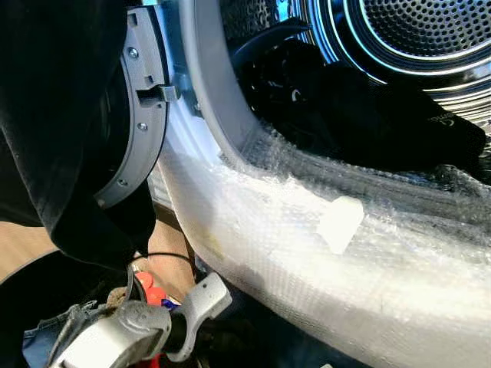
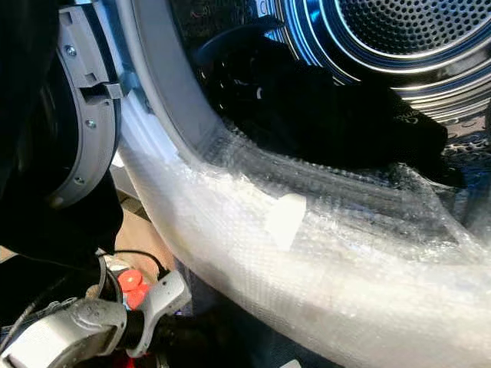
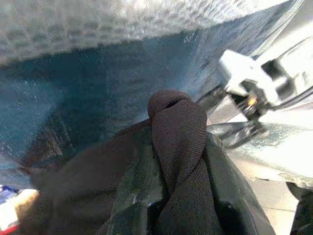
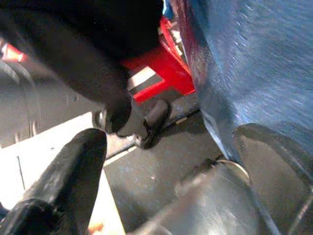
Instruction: Clothes washing
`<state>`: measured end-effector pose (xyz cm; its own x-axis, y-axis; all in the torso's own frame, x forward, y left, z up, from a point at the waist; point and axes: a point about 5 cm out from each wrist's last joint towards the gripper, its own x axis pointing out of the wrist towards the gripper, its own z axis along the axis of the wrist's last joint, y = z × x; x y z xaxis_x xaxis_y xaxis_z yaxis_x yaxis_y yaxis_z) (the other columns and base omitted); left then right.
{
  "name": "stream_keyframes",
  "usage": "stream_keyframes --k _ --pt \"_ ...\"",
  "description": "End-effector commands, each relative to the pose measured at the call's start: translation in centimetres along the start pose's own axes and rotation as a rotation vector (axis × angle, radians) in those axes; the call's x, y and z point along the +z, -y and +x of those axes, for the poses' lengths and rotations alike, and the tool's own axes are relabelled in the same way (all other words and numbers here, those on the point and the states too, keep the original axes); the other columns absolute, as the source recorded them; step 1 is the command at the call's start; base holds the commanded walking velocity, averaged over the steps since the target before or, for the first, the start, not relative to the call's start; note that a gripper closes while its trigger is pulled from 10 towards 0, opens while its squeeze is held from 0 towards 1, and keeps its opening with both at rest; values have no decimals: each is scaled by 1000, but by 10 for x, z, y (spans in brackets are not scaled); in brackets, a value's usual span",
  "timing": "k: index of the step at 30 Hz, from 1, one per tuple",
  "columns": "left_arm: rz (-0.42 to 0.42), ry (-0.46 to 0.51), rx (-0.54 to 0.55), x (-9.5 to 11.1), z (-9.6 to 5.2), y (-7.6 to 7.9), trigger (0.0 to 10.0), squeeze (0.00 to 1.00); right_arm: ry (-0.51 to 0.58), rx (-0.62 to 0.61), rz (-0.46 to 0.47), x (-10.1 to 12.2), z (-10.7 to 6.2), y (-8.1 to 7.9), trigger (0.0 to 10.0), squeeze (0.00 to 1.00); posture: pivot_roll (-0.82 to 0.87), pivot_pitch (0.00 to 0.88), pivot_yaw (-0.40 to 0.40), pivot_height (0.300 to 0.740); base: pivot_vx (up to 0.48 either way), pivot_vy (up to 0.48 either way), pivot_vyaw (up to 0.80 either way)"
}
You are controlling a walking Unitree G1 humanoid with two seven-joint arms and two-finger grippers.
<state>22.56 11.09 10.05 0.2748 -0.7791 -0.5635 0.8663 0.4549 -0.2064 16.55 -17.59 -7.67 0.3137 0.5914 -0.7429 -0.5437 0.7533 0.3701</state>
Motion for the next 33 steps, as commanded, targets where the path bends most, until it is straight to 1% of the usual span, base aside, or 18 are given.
stream_keyframes --k 1,7,10,11,12,13,16,17,18,19,20,21,25,28,30,31,32,33 --pt "20 27 4 4 -5 -3 0 0 4 27 -55 -3 -6 1 10000 0 11 8 -1 740 0 0 0" --pt "28 7 27 -1 -8 -8 0 0 34 56 -152 -1 -17 5 10000 0 1 0 1 740 0 0 0" --pt "27 10 22 -2 -8 -8 0 0 86 84 -179 6 -21 5 10000 0 -2 0 4 740 0 0 0" --pt "28 11 16 -2 -8 -8 0 0 108 102 -194 10 -22 4 10000 0 -2 0 4 740 0 0 0" --pt "37 11 2 -2 -8 -7 0 0 136 164 -234 15 -27 -1 10000 0 1 0 4 740 0 0 0" --pt "37 14 -4 -2 -8 -6 0 0 150 199 -249 18 -30 -4 10000 0 1 0 4 740 0 0 0" --pt "37 23 -15 -1 -7 -5 0 0 183 284 -290 25 -42 -12 10000 0 -10 0 6 740 0 0 0" --pt "37 23 -15 -1 -7 -5 0 0 183 284 -290 25 -42 -12 10000 0 -10 0 6 740 0 0 0" --pt "39 28 -21 0 -5 -4 0 0 177 321 -314 25 -48 -16 10000 706 -15 0 5 740 0 0 0" --pt "38 31 -23 0 -5 -4 0 0 173 338 -325 25 -51 -18 10000 706 -15 0 5 740 0 0 0" --pt "41 34 -29 1 -4 -4 0 0 174 356 -337 26 -55 -21 10000 1000 -17 0 5 740 0 0 0" --pt "51 42 -47 3 -2 -2 0 0 191 371 -354 30 -60 -25 10000 1000 -17 0 5 740 0 0 0" --pt "62 53 -68 6 2 0 0 0 220 382 -371 40 -64 -32 10000 1000 -20 0 5 740 0 0 0" --pt "80 60 -96 9 8 2 0 0 250 369 -396 55 -60 -38 10000 1000 -28 0 9 740 0 0 0" --pt "81 61 -99 10 9 2 0 0 251 366 -400 57 -59 -39 10000 1000 -28 0 9 740 0 0 0" --pt "90 63 -113 12 11 4 0 0 262 337 -407 63 -56 -40 10000 1000 -28 0 9 740 0 0 0" --pt "90 63 -113 12 11 4 0 0 262 337 -407 63 -56 -40 10000 1000 -28 0 9 740 0 0 0" --pt "95 66 -120 13 13 4 0 0 278 311 -393 68 -53 -40 10000 1000 -24 0 5 740 0 0 0"
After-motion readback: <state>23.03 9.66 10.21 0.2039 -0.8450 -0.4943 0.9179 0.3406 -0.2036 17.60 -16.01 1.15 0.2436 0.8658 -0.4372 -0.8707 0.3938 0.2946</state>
